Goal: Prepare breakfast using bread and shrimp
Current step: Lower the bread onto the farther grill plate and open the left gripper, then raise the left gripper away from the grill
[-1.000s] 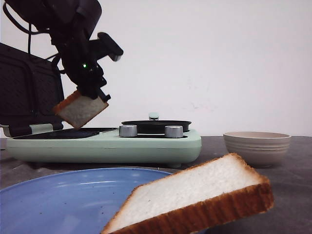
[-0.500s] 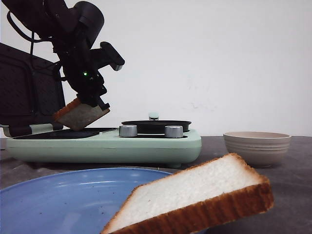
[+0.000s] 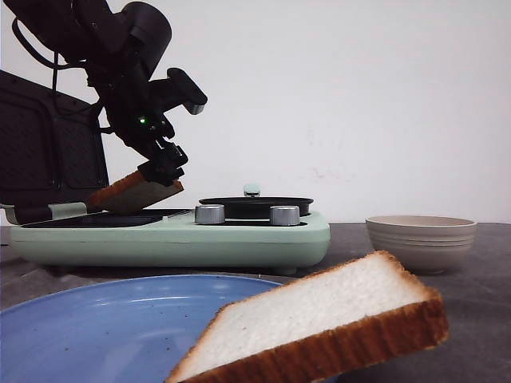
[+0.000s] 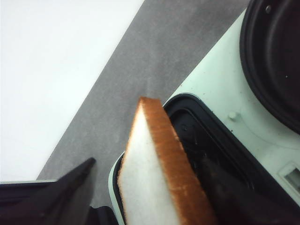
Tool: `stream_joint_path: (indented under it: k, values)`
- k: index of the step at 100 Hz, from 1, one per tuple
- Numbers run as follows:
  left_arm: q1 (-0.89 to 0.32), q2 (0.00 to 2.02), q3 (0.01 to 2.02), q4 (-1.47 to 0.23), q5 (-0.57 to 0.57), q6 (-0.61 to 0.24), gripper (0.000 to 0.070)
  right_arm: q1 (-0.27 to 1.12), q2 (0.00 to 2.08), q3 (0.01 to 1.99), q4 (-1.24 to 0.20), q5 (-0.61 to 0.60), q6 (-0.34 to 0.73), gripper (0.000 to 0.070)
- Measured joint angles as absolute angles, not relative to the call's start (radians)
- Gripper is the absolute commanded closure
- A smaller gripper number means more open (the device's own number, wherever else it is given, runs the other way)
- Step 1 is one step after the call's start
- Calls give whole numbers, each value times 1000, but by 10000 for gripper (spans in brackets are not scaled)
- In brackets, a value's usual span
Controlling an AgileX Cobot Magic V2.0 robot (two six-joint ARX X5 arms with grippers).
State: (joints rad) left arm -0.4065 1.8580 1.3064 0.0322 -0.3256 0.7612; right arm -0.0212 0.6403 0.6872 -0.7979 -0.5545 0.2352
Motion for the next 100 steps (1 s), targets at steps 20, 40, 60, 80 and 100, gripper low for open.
stream_joint_path:
  k: [20,40,60,80,100]
  values:
    - [-407,1858,1306,26,-315,761,173,-21,640,687,-798,-554,235,292]
    - [-407,1858,1306,10,-315,761,169,-21,640,687,-798,-554,235,292]
    - [-407,1858,1306,7,-304,761,23,-21,640,687,-798,-554,235,292]
    - [-408,1858,1309,7,-289,750,22,-22,640,687,-798,-554,235,292]
    - [-408,1858,1356,-19,-288,697,22,-22,640,687,-798,-553,235,292]
